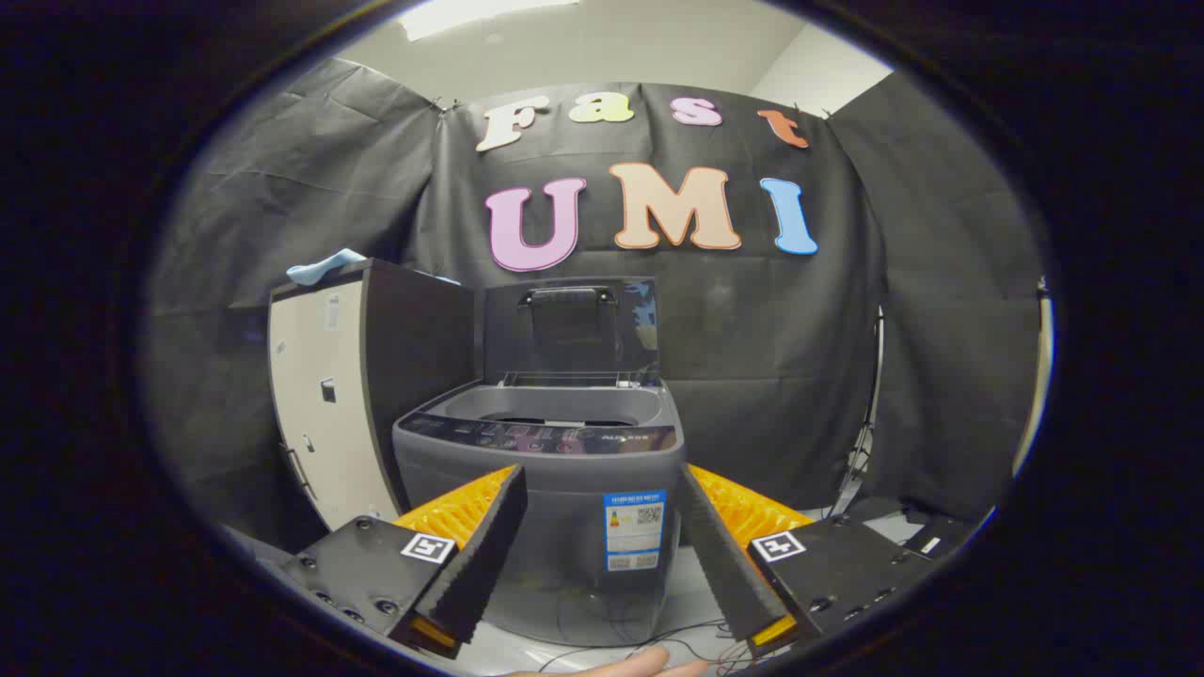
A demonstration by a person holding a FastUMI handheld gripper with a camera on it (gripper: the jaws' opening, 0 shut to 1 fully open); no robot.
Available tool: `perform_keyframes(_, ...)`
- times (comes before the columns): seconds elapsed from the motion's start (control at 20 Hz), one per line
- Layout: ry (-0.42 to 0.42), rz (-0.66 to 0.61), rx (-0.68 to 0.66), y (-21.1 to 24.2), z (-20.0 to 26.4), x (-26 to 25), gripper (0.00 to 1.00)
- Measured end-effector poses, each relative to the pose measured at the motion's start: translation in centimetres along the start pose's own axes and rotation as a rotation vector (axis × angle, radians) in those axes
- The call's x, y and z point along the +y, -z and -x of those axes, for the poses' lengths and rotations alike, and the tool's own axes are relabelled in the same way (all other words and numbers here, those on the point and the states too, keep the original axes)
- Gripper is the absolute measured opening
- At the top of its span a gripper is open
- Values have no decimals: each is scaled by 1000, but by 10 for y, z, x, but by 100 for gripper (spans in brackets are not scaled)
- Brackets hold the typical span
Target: Put the clothes into the washing machine and then close the washing machine lid.
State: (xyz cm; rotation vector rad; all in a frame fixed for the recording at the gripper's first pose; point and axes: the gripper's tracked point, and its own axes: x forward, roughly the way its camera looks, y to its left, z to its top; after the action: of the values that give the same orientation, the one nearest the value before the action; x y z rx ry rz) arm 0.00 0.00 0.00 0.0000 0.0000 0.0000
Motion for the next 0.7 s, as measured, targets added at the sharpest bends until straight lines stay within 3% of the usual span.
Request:
perform_keyframes(0.2,-9,48,125,25,-18,6,99)
perform_keyframes(0.45,-74,110,77,10,-48,33,99)
perform_keyframes(0.7,-67,25,-10,-37,-54,58,98)
